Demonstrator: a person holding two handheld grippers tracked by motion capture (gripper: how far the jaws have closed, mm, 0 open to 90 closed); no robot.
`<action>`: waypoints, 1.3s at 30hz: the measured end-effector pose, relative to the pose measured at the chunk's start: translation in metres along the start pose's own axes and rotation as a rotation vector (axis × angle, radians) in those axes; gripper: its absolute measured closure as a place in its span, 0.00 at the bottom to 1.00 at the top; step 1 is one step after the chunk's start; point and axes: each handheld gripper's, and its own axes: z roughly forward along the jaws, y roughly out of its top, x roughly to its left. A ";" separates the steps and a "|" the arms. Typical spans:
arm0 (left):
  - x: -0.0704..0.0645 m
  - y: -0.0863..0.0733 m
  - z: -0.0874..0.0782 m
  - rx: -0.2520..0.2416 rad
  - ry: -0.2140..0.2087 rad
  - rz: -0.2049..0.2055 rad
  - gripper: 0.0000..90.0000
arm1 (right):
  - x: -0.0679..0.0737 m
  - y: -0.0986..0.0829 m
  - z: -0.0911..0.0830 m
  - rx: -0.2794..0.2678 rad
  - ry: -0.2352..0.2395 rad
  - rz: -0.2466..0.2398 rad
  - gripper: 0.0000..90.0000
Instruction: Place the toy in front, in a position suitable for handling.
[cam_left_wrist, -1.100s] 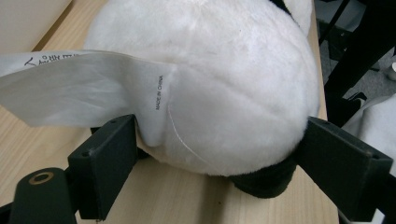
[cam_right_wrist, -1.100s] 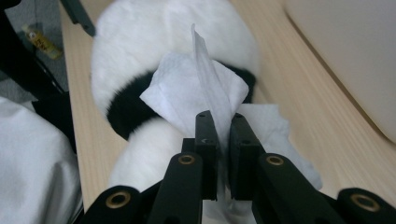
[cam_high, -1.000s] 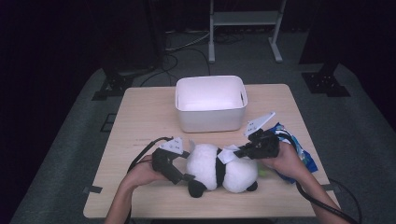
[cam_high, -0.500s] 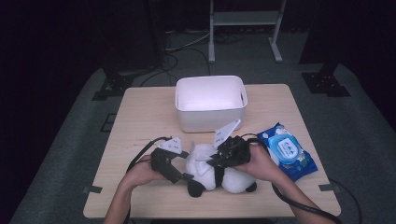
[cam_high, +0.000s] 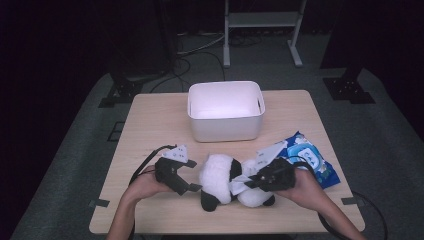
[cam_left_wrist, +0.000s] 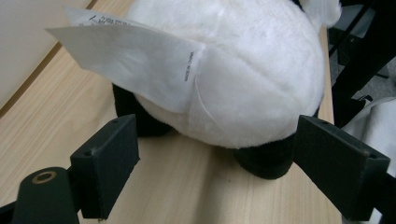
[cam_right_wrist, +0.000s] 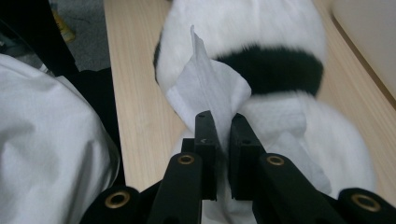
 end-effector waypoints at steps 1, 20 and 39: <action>0.000 -0.001 -0.001 0.000 0.004 -0.005 0.15 | 0.000 -0.007 -0.005 -0.006 -0.007 0.011 0.92; 0.014 -0.030 -0.014 0.024 0.075 -0.082 0.15 | -0.005 -0.052 -0.020 -0.020 -0.061 0.118 0.92; 0.022 -0.045 -0.037 -0.019 0.129 -0.127 0.15 | 0.006 0.097 0.065 0.095 0.055 -0.156 0.92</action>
